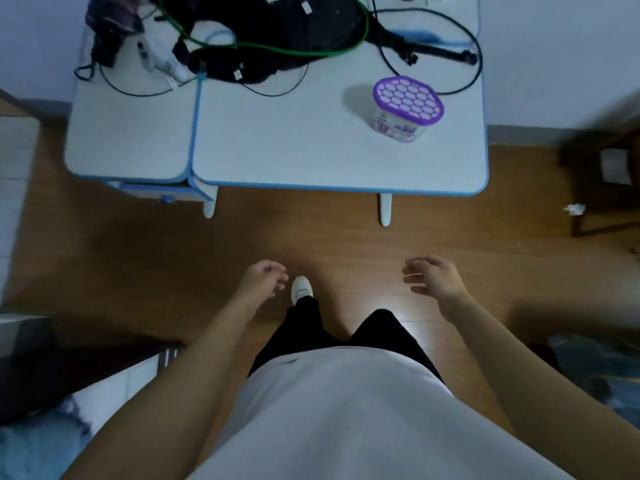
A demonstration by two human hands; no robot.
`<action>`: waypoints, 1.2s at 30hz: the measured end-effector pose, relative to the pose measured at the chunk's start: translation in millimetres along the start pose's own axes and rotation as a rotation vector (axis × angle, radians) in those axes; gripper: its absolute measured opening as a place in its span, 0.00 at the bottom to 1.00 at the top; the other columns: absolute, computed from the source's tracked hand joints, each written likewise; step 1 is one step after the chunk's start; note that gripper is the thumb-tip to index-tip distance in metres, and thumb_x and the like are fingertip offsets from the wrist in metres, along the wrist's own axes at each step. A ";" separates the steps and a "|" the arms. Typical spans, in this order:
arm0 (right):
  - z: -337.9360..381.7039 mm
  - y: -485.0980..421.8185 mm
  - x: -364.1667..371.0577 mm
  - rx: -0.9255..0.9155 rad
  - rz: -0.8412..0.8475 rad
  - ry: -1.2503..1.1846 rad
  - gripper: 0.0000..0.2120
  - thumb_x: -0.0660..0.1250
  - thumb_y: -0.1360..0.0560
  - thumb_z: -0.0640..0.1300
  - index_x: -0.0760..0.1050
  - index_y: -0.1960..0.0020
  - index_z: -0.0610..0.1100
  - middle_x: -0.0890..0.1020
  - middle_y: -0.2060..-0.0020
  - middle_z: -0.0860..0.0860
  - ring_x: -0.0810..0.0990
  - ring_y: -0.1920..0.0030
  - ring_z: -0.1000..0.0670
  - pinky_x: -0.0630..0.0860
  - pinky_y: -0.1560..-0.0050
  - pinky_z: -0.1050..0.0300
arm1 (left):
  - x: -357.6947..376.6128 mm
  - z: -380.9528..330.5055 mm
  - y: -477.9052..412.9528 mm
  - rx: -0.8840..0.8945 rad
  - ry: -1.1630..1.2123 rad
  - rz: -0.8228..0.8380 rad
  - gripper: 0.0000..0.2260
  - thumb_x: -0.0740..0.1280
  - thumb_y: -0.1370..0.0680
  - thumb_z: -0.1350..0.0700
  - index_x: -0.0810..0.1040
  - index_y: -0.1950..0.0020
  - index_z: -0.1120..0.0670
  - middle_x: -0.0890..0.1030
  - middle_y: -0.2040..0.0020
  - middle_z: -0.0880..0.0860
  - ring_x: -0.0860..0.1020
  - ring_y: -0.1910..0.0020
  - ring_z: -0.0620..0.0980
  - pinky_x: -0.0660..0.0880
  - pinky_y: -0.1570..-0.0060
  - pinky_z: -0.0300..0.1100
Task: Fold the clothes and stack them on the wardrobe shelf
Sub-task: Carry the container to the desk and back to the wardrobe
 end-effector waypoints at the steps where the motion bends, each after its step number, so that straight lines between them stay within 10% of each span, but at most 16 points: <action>1: -5.1 -2.0 -2.4 0.038 -0.010 0.006 0.09 0.62 0.20 0.38 0.80 0.54 0.43 0.84 0.59 0.44 0.82 0.63 0.48 0.76 0.61 0.55 | 0.4 -32.4 -7.4 0.050 0.014 0.002 0.09 0.60 0.18 0.60 0.80 0.44 0.56 0.85 0.48 0.54 0.80 0.56 0.49 0.74 0.56 0.43; 8: -20.2 -11.4 -22.4 0.213 -0.024 0.014 0.07 0.62 0.20 0.38 0.79 0.48 0.38 0.82 0.59 0.43 0.79 0.62 0.46 0.73 0.63 0.58 | 38.8 -263.9 -43.7 0.469 0.063 0.007 0.08 0.61 0.18 0.55 0.76 0.41 0.52 0.80 0.41 0.52 0.80 0.50 0.49 0.77 0.56 0.40; 14: 49.0 -45.7 -44.1 0.092 0.081 0.048 0.07 0.62 0.19 0.38 0.78 0.50 0.40 0.83 0.55 0.43 0.79 0.58 0.46 0.72 0.62 0.57 | 90.9 -388.5 -80.2 0.571 -0.135 -0.050 0.24 0.57 0.17 0.54 0.59 0.21 0.55 0.63 0.22 0.54 0.64 0.25 0.51 0.63 0.33 0.40; 20: 206.6 -97.3 -83.6 -0.441 -0.010 0.193 0.09 0.67 0.23 0.39 0.77 0.43 0.44 0.83 0.48 0.49 0.81 0.50 0.50 0.77 0.47 0.57 | 115.1 -388.7 -99.8 0.519 -0.191 -0.167 0.18 0.60 0.19 0.56 0.70 0.30 0.59 0.74 0.32 0.58 0.75 0.35 0.55 0.74 0.38 0.49; 27: 303.2 -167.5 -34.9 -0.749 0.164 0.871 0.49 0.78 0.32 0.54 0.52 0.21 0.49 0.62 0.25 0.46 0.64 0.27 0.41 0.72 0.37 0.39 | 126.6 -351.7 -98.6 0.429 -0.057 -0.296 0.12 0.63 0.20 0.56 0.74 0.37 0.53 0.75 0.37 0.53 0.76 0.43 0.48 0.71 0.60 0.29; 36: 270.9 -182.3 9.3 -0.909 0.312 1.368 0.45 0.77 0.37 0.52 0.57 0.27 0.50 0.71 0.38 0.45 0.78 0.45 0.39 0.69 0.56 0.52 | 136.7 -313.1 -89.7 0.317 -0.084 -0.305 0.15 0.65 0.19 0.54 0.75 0.33 0.54 0.75 0.40 0.50 0.77 0.45 0.48 0.78 0.49 0.41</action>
Point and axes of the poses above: each hand's wrist, its own y-axis away from the middle knuckle, its own x-axis out of the palm, z = x × y, the point moved 9 cm from there along -y, towards the middle knuckle
